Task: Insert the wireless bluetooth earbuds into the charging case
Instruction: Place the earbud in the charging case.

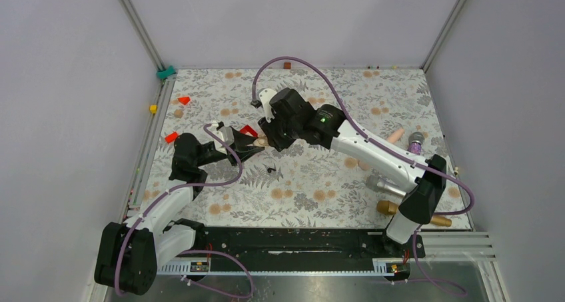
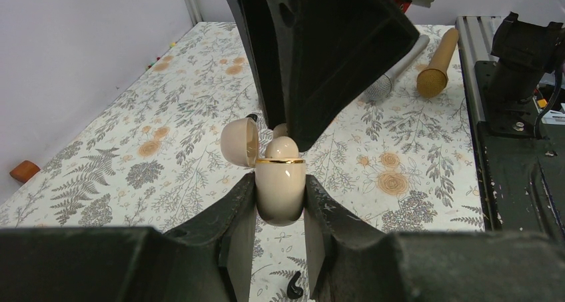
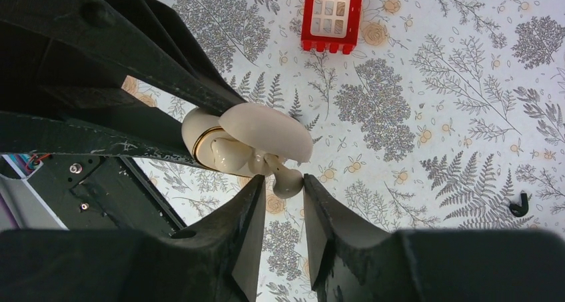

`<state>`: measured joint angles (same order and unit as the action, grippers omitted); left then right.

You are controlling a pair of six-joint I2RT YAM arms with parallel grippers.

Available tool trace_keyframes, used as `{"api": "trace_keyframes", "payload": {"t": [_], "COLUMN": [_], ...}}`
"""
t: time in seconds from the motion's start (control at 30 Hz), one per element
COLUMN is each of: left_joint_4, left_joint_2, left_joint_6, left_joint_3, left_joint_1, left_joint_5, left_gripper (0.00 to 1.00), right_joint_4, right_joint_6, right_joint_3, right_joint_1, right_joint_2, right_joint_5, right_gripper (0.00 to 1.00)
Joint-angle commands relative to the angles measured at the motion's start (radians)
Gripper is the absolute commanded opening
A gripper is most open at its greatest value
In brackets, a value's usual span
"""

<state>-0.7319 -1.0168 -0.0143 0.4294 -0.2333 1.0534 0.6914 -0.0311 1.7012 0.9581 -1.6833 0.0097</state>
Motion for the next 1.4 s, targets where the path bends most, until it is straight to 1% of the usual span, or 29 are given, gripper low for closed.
{"api": "trace_keyframes", "payload": {"t": [0.0,0.3,0.53,0.63,0.83,1.0,1.07,1.13,1.17,1.27,1.37], "left_joint_4": [-0.063,-0.062,-0.063,-0.062,-0.063,-0.071,-0.094,-0.152,-0.216,-0.339,-0.506], "left_joint_2": [0.002,0.005,0.013,0.015,0.017,0.020,0.020,0.015,0.008,-0.012,-0.056], "left_joint_6": [-0.010,-0.016,-0.021,-0.024,-0.024,-0.011,0.022,0.098,0.140,0.276,0.411], "left_joint_3": [0.014,0.012,0.012,0.009,0.011,0.012,0.012,0.011,0.010,0.006,0.005], "left_joint_1": [-0.007,-0.007,-0.005,-0.005,-0.003,-0.001,0.007,0.019,0.025,0.031,0.031], "left_joint_5": [-0.013,-0.009,-0.008,-0.007,-0.007,-0.002,0.011,0.039,0.057,0.109,0.161], "left_gripper": [0.00,0.00,0.00,0.00,0.00,0.00,0.00,0.00,0.00,0.00,0.00], "right_joint_4": [-0.004,-0.002,0.003,0.001,-0.053,-0.073,-0.076,-0.073,-0.057,0.019,0.080], "right_joint_6": [-0.029,-0.041,-0.061,-0.076,-0.127,-0.126,-0.111,-0.061,-0.017,0.217,0.468], "right_joint_3": [0.039,0.046,0.036,0.030,-0.024,-0.059,-0.054,-0.040,-0.019,0.039,0.043], "right_joint_1": [0.024,0.024,0.014,-0.006,-0.061,-0.079,-0.090,-0.107,-0.115,-0.119,-0.119], "right_joint_2": [0.026,0.040,0.069,0.090,0.114,0.110,0.116,0.132,0.146,0.193,0.253], "right_joint_5": [-0.082,-0.085,-0.115,-0.155,-0.289,-0.307,-0.328,-0.372,-0.394,-0.439,-0.428], "right_gripper": [0.37,0.45,0.56,0.57,0.59,0.60,0.59,0.58,0.57,0.57,0.62]}}
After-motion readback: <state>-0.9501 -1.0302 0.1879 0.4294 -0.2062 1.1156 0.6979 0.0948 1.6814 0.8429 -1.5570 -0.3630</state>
